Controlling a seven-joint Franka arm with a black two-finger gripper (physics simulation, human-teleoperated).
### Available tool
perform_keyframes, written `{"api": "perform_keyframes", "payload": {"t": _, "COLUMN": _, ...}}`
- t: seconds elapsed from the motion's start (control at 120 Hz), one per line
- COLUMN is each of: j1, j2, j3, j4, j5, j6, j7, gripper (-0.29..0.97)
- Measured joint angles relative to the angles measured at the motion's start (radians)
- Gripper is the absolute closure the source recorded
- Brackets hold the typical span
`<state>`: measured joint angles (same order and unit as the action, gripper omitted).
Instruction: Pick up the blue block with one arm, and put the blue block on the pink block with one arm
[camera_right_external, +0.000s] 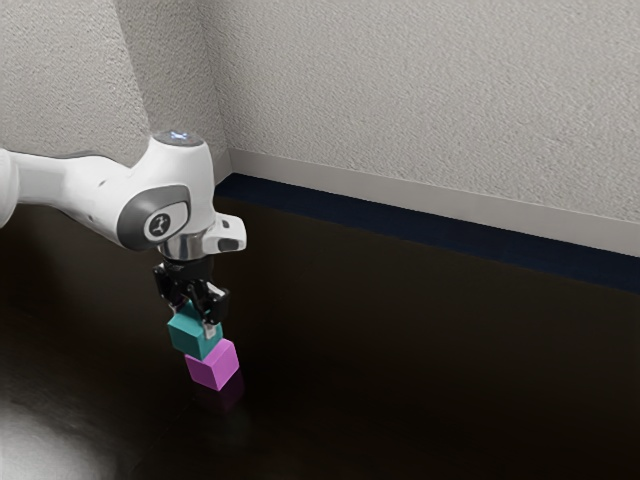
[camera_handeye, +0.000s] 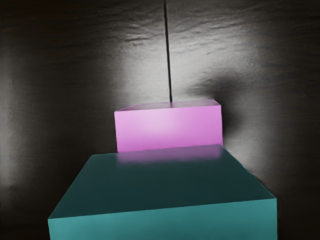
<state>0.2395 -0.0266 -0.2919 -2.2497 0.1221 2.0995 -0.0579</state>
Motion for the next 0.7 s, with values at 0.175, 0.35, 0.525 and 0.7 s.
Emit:
{"api": "perform_keyframes", "payload": {"t": 0.175, "j1": 0.006, "j2": 0.014, "j3": 0.001, "j4": 0.009, "j5": 0.004, "j6": 0.003, "j7": 0.004, "gripper": 0.37}}
{"api": "perform_keyframes", "payload": {"t": 0.35, "j1": 0.017, "j2": 0.029, "j3": -0.006, "j4": 0.027, "j5": 0.006, "j6": 0.004, "j7": 0.007, "gripper": 0.37}}
{"api": "perform_keyframes", "payload": {"t": 0.525, "j1": 0.020, "j2": 0.030, "j3": -0.004, "j4": 0.029, "j5": -0.001, "j6": 0.004, "j7": 0.014, "gripper": 0.22}}
{"api": "perform_keyframes", "payload": {"t": 0.7, "j1": 0.026, "j2": 0.027, "j3": -0.004, "j4": 0.033, "j5": -0.006, "j6": 0.003, "j7": 0.021, "gripper": 0.09}}
